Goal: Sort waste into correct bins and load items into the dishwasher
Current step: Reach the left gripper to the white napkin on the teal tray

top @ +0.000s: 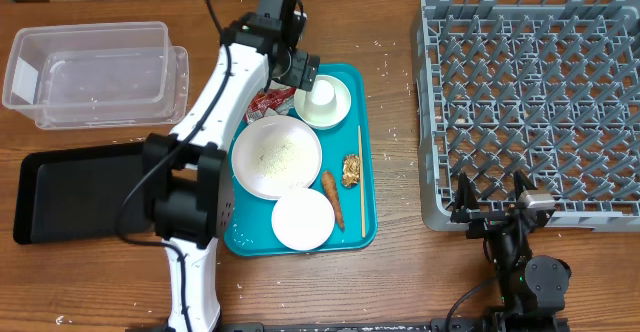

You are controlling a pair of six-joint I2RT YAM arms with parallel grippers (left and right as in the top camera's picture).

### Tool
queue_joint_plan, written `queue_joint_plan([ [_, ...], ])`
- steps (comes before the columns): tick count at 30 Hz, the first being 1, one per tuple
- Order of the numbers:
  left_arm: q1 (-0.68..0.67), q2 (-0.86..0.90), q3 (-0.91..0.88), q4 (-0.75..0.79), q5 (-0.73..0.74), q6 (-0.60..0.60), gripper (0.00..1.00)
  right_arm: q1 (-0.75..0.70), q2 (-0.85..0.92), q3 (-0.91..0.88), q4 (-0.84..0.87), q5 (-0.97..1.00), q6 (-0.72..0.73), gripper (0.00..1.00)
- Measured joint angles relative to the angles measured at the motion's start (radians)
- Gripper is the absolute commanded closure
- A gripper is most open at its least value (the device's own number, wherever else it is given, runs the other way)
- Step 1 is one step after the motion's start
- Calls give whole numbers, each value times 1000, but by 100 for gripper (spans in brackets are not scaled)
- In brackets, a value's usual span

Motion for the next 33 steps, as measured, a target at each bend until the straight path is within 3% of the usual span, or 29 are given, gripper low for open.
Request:
queue_joint_plan([
  [1, 2, 16, 0, 0, -6, -9, 10, 0, 0, 0, 0, 0, 0, 0],
  [10, 37, 64, 0, -14, -23, -72, 15, 0, 0, 0, 0, 0, 0, 0],
  [26, 37, 64, 20, -21, 24, -105, 14, 0, 0, 0, 0, 0, 0, 0],
  [33, 61, 57, 85, -1, 24, -172, 16, 0, 0, 0, 0, 0, 0, 0],
])
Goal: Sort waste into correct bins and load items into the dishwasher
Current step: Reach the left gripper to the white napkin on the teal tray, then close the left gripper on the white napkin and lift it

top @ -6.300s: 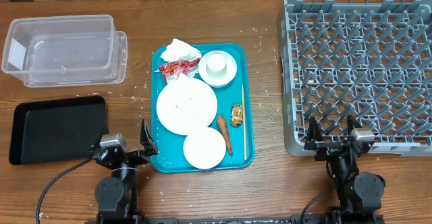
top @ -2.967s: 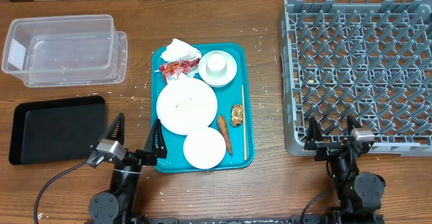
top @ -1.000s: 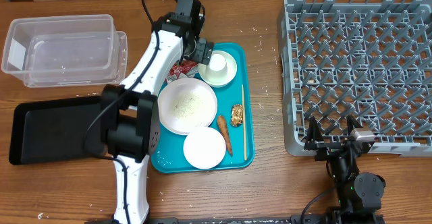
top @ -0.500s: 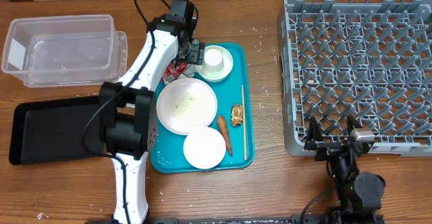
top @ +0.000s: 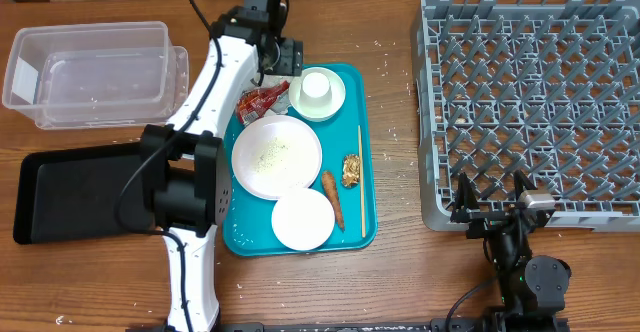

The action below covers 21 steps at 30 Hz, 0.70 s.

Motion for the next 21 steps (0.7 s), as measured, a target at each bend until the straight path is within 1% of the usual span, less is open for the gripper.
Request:
queue_joint_plan([
  [7, 41, 0, 0, -31, 0, -31, 18, 0, 0, 0, 0, 0, 0, 0],
  [10, 50, 0, 0, -31, 4, -31, 21, 0, 0, 0, 0, 0, 0, 0],
  [14, 50, 0, 0, -38, 40, -39, 23, 0, 0, 0, 0, 0, 0, 0],
  [19, 46, 0, -28, -39, 68, -98, 23, 0, 0, 0, 0, 0, 0, 0],
  [21, 46, 0, -48, -26, 71, -110, 26, 0, 0, 0, 0, 0, 0, 0],
])
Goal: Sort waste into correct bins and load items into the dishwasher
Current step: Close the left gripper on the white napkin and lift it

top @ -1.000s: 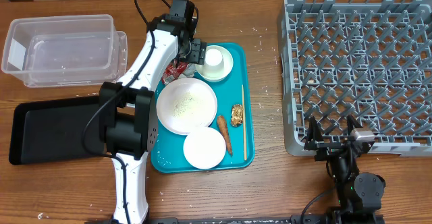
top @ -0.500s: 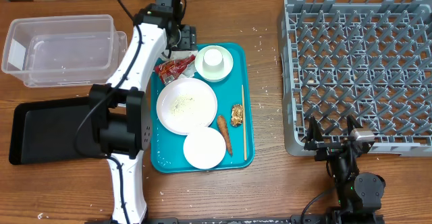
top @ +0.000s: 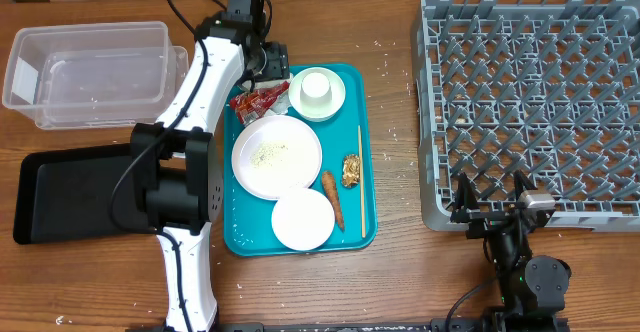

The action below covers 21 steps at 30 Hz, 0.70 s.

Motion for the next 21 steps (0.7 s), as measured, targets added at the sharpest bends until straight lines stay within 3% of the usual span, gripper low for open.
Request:
queue_joint_plan([
  [5, 0, 0, -40, 26, 2, -29, 29, 0, 0, 0, 0, 0, -1, 0],
  [7, 0, 0, -50, 34, 1, -33, 38, 0, 0, 0, 0, 0, -1, 0],
  [10, 0, 0, -54, 62, 1, -39, 57, 0, 0, 0, 0, 0, -1, 0],
  [11, 0, 0, -54, 71, 1, -43, 69, 0, 0, 0, 0, 0, 0, 0],
  [12, 0, 0, -54, 74, 2, -44, 89, 0, 0, 0, 0, 0, 0, 0],
  [13, 0, 0, -54, 75, 2, -47, 96, 0, 0, 0, 0, 0, -1, 0],
  [21, 0, 0, -41, 20, 8, -48, 96, 0, 0, 0, 0, 0, 0, 0],
])
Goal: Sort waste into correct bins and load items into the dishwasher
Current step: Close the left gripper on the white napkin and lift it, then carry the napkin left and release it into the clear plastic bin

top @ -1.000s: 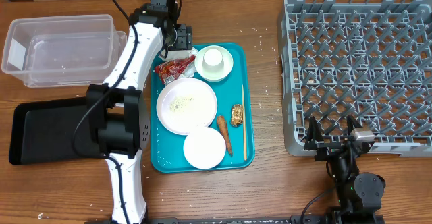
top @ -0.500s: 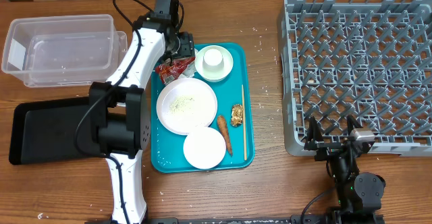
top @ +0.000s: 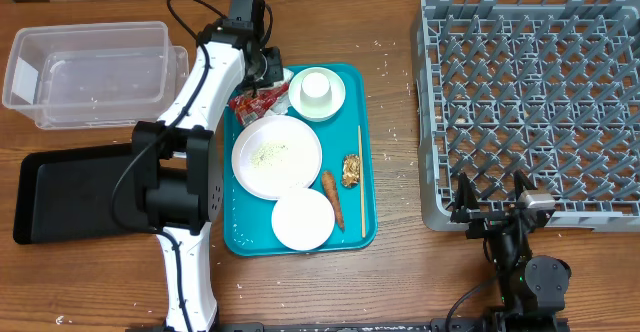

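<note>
A teal tray [top: 368, 122] holds a red wrapper [top: 258, 100], a white cup [top: 317, 87] on a small dish, a large plate [top: 277, 154] with crumbs, a small white plate [top: 302, 219], a carrot [top: 332, 198], a brown food scrap [top: 351, 169] and a chopstick [top: 361, 180]. My left gripper [top: 269, 72] hangs over the tray's upper left corner, just above the wrapper's top end; its fingers are hidden under the wrist. My right gripper [top: 490, 206] rests open at the front edge of the grey dish rack [top: 530, 92], holding nothing.
Two clear plastic bins [top: 95, 72] stand at the far left, with a black tray [top: 75, 187] in front of them. The dish rack fills the right side. Crumbs dot the wooden table.
My left gripper has shifted slightly toward me and now sits closer to the red wrapper's top end. Everything on the tray and the right arm stayed put.
My left gripper was first beside the cup and dish at the tray's top. It then stood further left off the tray's corner, then further left again. Now it is low over the wrapper's upper end. The right arm never moved.
</note>
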You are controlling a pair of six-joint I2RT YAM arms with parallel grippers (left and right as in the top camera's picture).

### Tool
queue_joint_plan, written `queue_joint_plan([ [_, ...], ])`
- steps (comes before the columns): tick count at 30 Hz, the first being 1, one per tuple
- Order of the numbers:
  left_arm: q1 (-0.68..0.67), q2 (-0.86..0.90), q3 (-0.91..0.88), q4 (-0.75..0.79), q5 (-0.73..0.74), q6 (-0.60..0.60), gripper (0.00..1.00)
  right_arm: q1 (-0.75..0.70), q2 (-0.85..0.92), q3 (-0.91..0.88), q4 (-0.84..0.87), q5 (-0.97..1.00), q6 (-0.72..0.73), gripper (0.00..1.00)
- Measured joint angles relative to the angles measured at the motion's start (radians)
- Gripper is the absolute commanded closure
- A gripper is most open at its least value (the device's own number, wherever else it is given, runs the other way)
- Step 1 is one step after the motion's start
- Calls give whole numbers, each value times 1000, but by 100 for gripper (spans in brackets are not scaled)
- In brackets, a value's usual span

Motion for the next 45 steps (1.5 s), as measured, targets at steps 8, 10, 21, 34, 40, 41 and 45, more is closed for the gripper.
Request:
queue_joint_plan([
  [8, 0, -26, 167, -120, 0, 0, 96, 0, 0, 0, -1, 0, 0, 0],
  [10, 0, -60, 189, -122, 0, 0, 96, 0, 0, 0, 0, 0, 0, 0],
  [21, 61, -226, 201, -92, -85, 0, 96, 0, 0, 0, 0, 0, 0, 0],
  [34, 350, -286, 208, -45, -198, 0, 96, 0, 0, 0, 0, 0, 0, 0],
  [40, 431, -261, 208, -73, -248, 0, 93, 0, 0, 0, 0, 0, 0, 0],
  [41, 442, -255, 208, -77, -252, 0, 93, 0, 0, 0, 0, 0, 0, 0],
  [45, 474, -233, 208, -85, -261, 0, 94, 0, 0, 0, 0, 0, 0, 0],
])
